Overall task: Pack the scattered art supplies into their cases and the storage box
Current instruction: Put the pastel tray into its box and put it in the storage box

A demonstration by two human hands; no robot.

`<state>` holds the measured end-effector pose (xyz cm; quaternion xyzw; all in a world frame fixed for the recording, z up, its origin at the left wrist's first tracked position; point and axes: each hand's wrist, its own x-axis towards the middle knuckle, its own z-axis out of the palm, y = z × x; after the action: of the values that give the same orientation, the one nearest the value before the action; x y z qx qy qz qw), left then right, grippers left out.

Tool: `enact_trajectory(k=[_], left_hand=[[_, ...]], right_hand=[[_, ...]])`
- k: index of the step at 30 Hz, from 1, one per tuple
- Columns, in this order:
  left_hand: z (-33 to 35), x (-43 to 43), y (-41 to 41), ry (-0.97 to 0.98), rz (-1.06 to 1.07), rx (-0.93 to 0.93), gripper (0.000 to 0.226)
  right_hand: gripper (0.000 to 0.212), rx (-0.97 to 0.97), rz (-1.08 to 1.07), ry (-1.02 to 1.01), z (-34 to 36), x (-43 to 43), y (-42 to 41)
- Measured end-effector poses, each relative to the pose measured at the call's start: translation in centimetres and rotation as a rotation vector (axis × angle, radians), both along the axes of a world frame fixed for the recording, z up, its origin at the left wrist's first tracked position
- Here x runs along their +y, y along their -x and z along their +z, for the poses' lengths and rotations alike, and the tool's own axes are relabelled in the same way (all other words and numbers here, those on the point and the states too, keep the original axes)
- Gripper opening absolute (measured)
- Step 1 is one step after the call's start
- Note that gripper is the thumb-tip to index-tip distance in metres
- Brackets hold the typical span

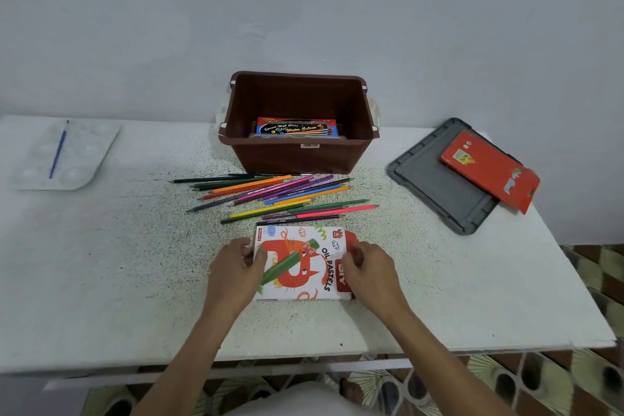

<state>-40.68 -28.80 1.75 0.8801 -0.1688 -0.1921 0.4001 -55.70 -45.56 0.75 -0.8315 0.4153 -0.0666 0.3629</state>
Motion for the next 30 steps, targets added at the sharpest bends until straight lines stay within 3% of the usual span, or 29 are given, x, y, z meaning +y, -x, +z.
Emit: enact_trajectory(k=[1,8,16,19,22,25,30], left_hand=[[0.1,0.1,0.1,-0.025,-0.035,-0.002,0.008],[-0.2,0.4,0.3,-0.117,-0.115,-0.030,0.016],[2.3,0.1,0.0,0.016,-0.084,-0.072,0.005],[4.4,-0.8,-1.0,0.074,-0.060,-0.099,0.009],[6.5,-1.8,-2.2,0.098,-0.027,-0.143,0.029],[8.6,-2.9,-3.7,0.176,-0.022,-0.190,0.031],[11.7,-5.1,-7.1,0.266,-0.065,-0.255,0.025]], right_hand=[[0.023,-0.004,0.006,-0.006,-0.1,0.1,0.0],[0.008,-0.013,0.026,-0.020,-0.4,1.6,0.0],[0.018,-0.079,-0.032,-0.103,3.6,0.8,-0.7],[0.019,-0.148,-0.076,-0.109,6.2,0.3,-1.6],[0.015,-0.230,-0.114,-0.110,8.7,-0.2,-2.5],[0.026,-0.324,-0.146,-0.108,10.7,-1.2,-3.8],[0.019,-0.385,-0.160,-0.105,13.7,-3.7,-7.0]])
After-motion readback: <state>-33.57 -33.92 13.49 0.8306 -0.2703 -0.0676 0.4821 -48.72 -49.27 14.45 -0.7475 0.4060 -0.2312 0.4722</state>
